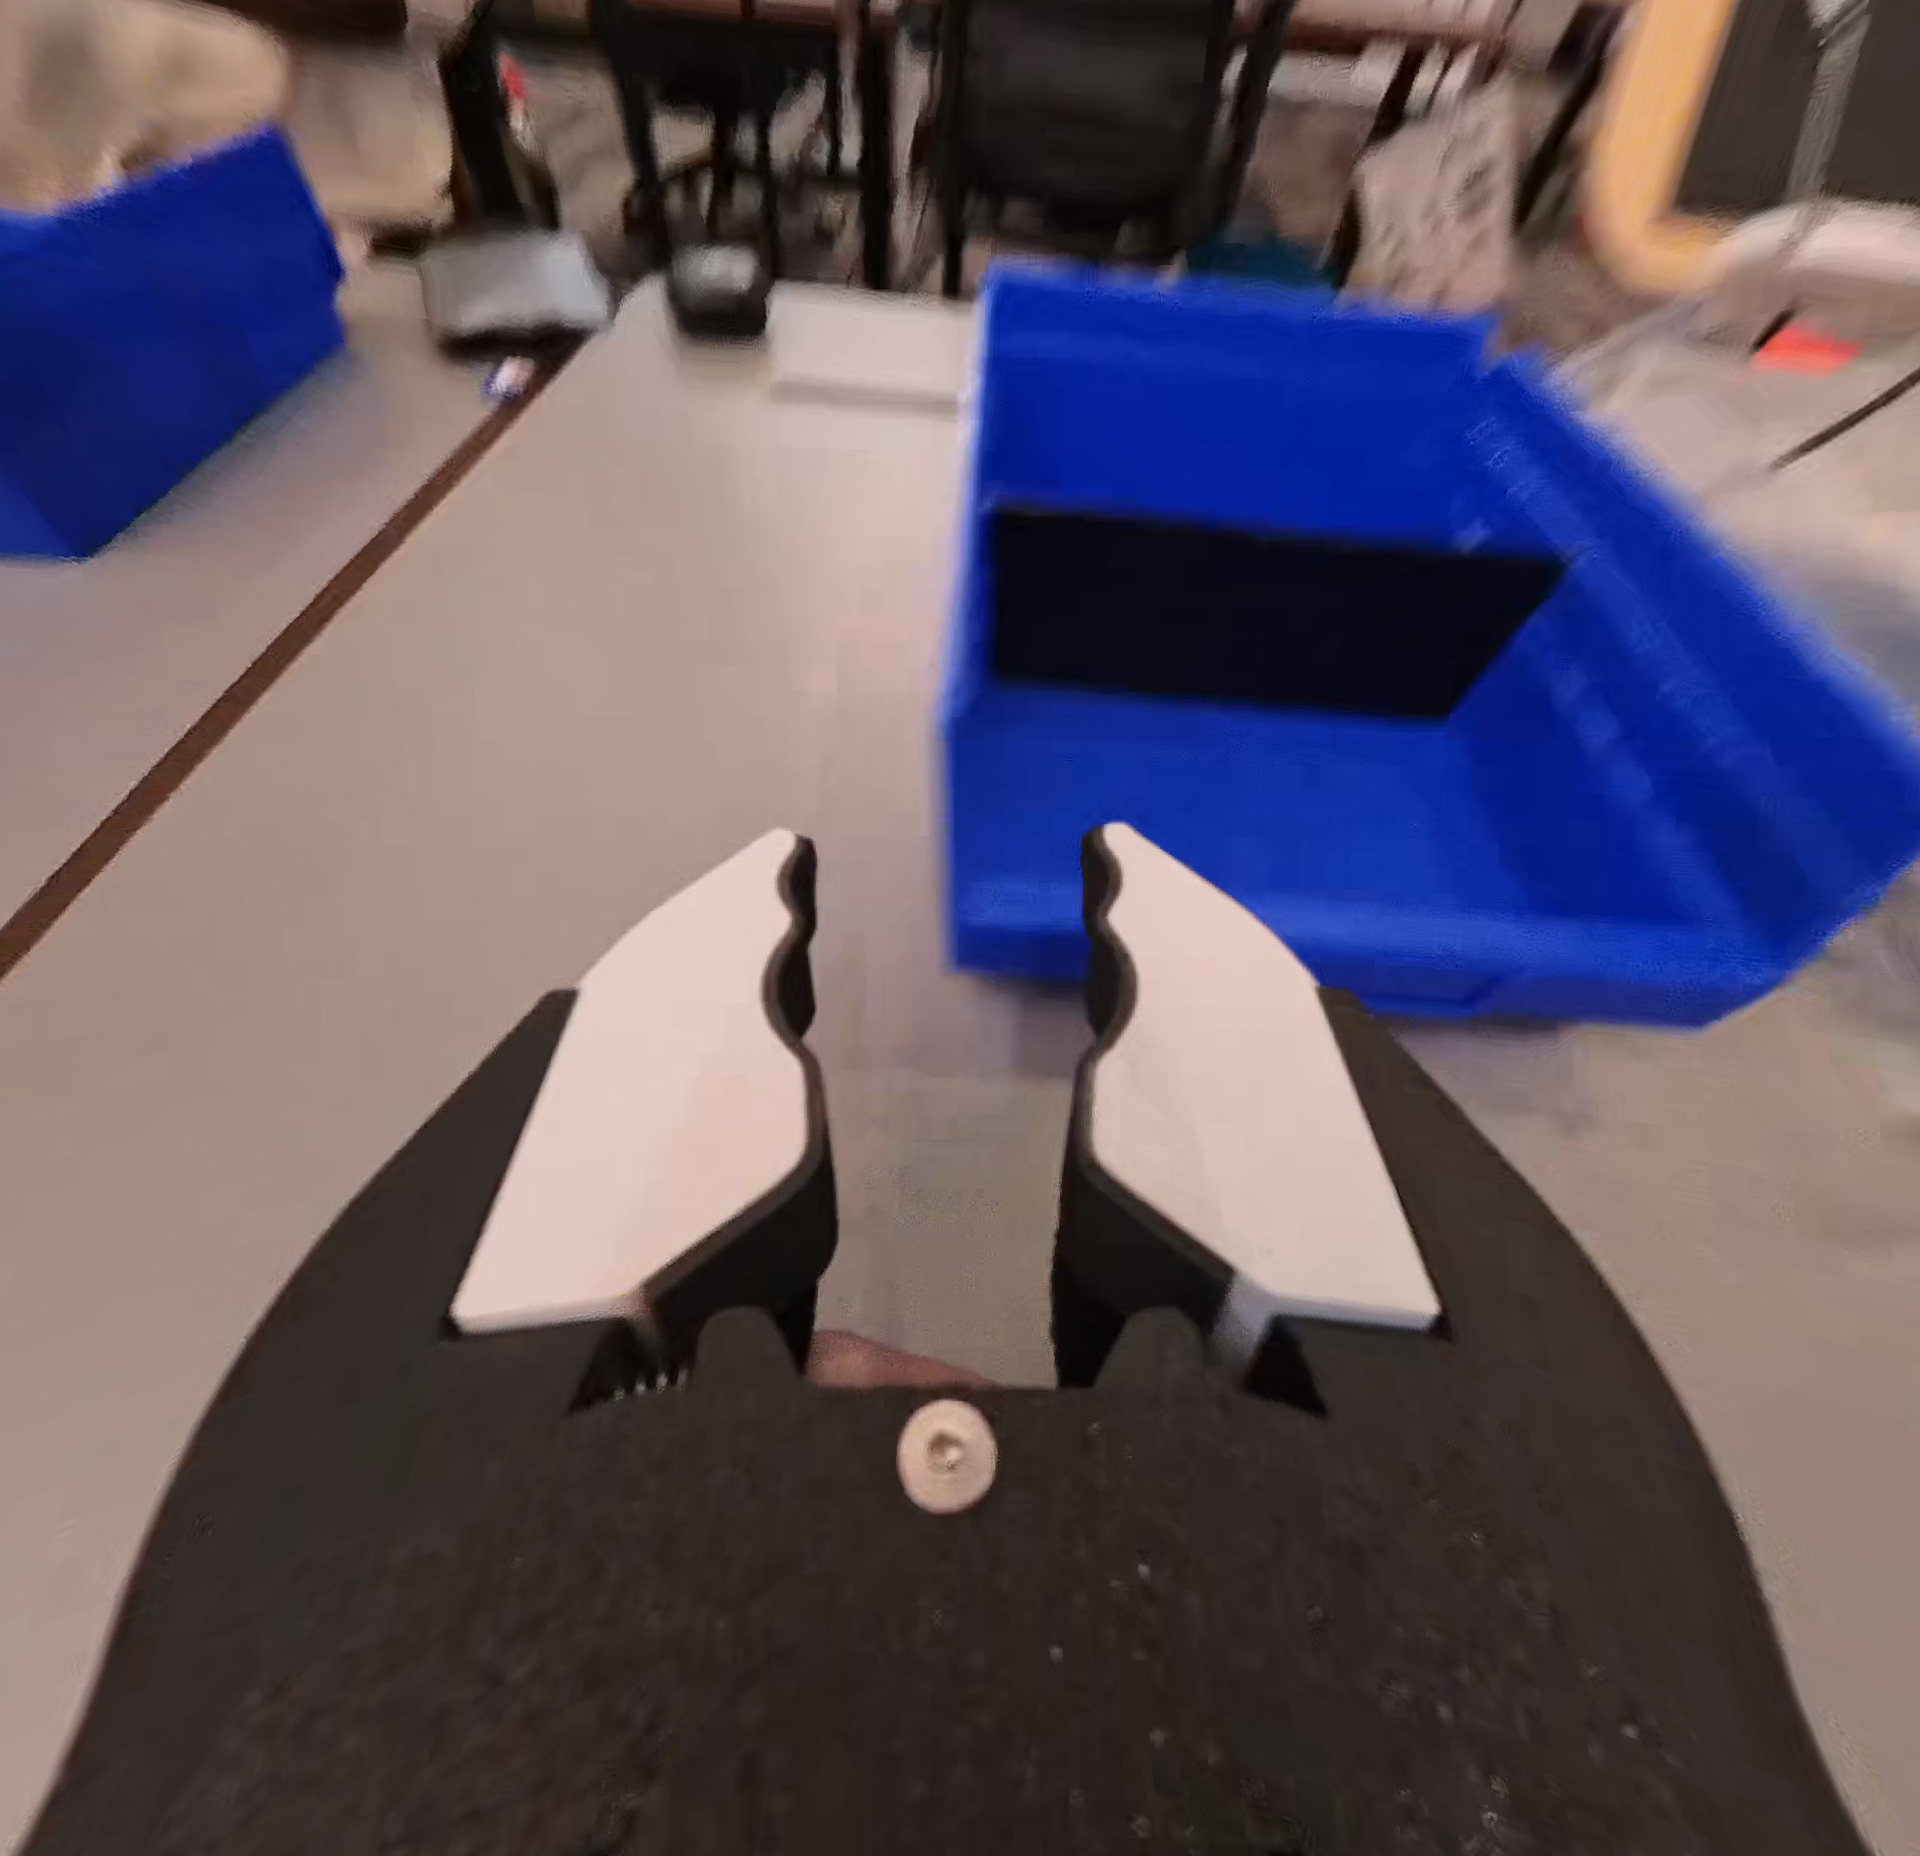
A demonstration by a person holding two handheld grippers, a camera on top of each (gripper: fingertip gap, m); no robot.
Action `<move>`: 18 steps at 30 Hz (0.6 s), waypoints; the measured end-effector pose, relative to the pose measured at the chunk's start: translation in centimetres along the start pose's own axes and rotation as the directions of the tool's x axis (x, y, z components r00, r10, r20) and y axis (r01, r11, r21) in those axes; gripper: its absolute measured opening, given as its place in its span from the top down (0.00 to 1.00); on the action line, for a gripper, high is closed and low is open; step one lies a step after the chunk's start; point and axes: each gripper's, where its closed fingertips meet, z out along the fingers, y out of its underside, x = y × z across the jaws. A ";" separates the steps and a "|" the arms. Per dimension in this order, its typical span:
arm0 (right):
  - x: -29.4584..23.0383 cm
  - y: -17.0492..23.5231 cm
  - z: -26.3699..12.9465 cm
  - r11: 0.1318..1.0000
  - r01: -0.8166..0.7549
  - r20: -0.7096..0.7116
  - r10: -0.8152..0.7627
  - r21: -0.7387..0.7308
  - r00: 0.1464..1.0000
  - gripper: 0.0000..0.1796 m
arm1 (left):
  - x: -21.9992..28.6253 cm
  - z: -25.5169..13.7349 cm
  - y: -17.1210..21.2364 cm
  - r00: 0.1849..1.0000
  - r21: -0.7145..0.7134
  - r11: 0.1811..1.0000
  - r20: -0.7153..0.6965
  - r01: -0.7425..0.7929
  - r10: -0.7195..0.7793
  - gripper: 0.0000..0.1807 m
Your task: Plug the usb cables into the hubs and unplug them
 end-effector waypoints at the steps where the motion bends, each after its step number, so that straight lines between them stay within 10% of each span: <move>1: 0.0 0.3 0.3 1.000 -0.006 -0.002 0.006 -0.017 1.000 0.89 | -1.8 0.0 0.9 1.000 -0.041 0.999 0.031 -0.003 0.004 0.70; 7: -1.6 0.8 1.2 0.999 0.017 0.023 -0.016 -0.037 1.000 0.90 | -0.2 3.3 -0.8 0.989 -0.007 1.000 -0.143 0.030 -0.031 0.70; 12: -6.6 0.7 1.5 0.998 0.059 0.129 -0.056 -0.024 0.990 0.90 | 1.1 7.4 1.4 0.991 -0.109 0.994 -0.126 0.021 -0.035 0.92; 18: -16.5 0.7 3.9 0.993 0.105 0.321 -0.085 -0.048 0.943 0.85 | 1.2 4.4 2.9 0.998 -0.197 0.979 -0.039 -0.053 0.046 0.99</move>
